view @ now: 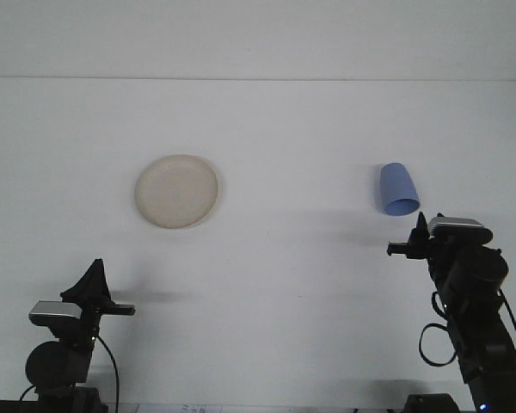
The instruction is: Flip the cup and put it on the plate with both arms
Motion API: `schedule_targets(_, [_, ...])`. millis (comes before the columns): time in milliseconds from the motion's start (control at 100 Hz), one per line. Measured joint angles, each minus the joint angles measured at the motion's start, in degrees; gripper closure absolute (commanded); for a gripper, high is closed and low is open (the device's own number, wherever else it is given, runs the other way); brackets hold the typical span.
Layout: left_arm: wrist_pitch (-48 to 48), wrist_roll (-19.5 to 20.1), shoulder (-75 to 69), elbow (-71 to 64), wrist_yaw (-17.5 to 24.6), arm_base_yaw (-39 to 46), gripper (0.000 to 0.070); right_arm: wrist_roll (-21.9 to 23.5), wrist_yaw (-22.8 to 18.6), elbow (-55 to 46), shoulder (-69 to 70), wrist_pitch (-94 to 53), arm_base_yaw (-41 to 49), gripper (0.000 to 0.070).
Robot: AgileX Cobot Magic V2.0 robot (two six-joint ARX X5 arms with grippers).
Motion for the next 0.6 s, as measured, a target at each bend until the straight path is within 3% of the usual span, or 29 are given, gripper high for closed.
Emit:
schedule_targets(50, [0.00,0.00,0.00,0.00,0.00,0.00,0.0688,0.46,-0.07,-0.17,1.97,0.13,0.00,0.0159])
schedule_targets(600, [0.02,0.00,0.00,0.02,0.00,0.00,0.0688,2.80,-0.35,-7.02,28.83,27.71,1.84,0.0164])
